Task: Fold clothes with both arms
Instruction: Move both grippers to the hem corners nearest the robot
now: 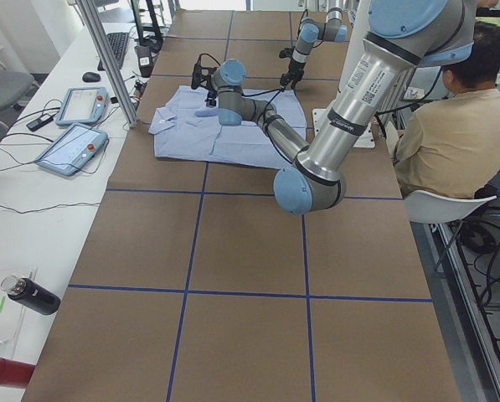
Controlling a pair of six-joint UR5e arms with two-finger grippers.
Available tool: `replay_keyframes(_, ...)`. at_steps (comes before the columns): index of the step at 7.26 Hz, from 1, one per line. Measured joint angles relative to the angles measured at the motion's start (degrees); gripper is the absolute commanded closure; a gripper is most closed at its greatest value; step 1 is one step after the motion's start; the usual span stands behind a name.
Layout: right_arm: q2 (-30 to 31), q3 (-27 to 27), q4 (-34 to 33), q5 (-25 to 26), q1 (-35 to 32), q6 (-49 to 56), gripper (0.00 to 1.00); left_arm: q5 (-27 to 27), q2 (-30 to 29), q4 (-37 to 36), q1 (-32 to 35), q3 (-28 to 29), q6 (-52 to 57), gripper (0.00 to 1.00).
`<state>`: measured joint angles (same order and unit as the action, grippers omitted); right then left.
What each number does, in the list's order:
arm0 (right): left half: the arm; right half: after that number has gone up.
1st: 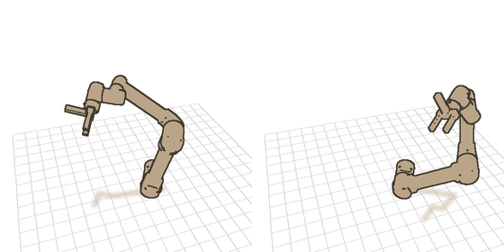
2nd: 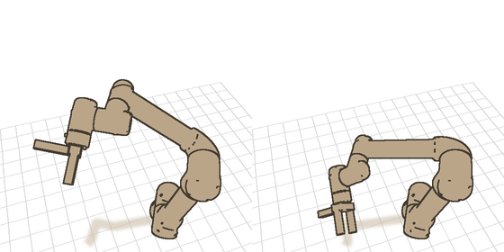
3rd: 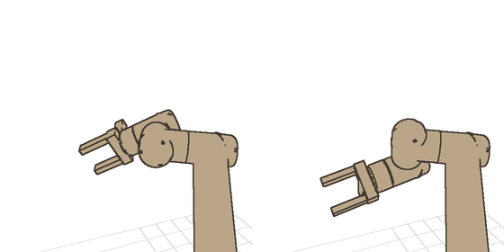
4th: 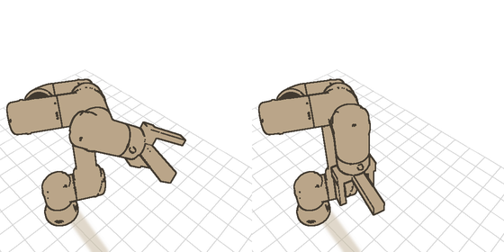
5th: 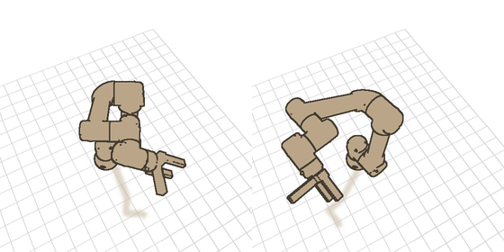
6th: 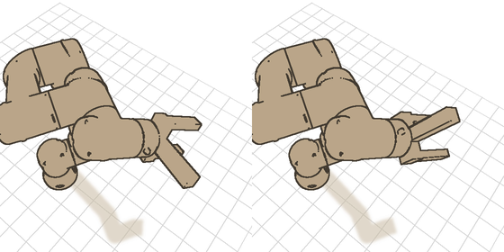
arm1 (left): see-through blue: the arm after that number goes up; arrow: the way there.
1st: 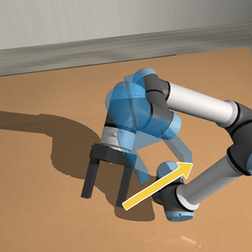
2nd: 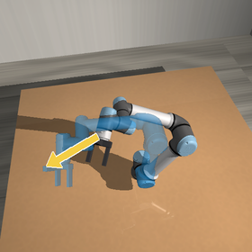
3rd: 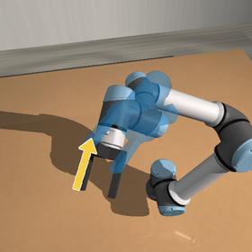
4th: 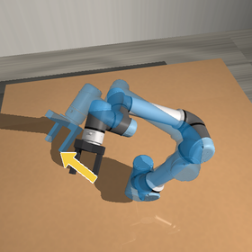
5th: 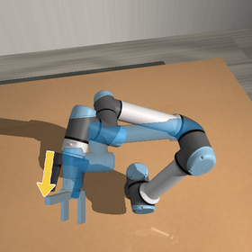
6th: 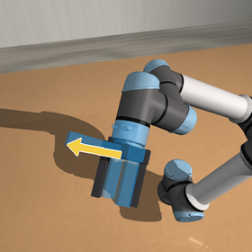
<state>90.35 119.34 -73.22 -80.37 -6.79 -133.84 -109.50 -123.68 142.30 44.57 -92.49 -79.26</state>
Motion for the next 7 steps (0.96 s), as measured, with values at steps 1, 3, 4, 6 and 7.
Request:
replay_keyframes(1,0.11,-0.03,0.0,-0.32,0.24,-0.27,0.27,0.04,0.04,0.0,0.0,-0.06,-0.01,0.16)
replay_keyframes(3,0.26,-0.06,0.0,-0.9,0.41,-0.62,0.65,0.09,0.12,0.0,0.01,-0.32,-0.06,0.16)
replay_keyframes(4,0.47,-0.06,0.0,-1.06,0.44,-0.8,0.91,0.11,0.15,0.0,0.01,-0.37,-0.13,0.16)
replay_keyframes(6,0.8,0.05,0.02,-1.38,0.45,-1.38,1.0,0.08,0.19,0.0,0.0,-0.41,-0.18,0.16)
replay_keyframes(7,0.82,0.21,0.06,-1.45,0.46,-1.52,1.0,0.07,0.19,0.0,-0.01,-0.41,-0.19,0.16)
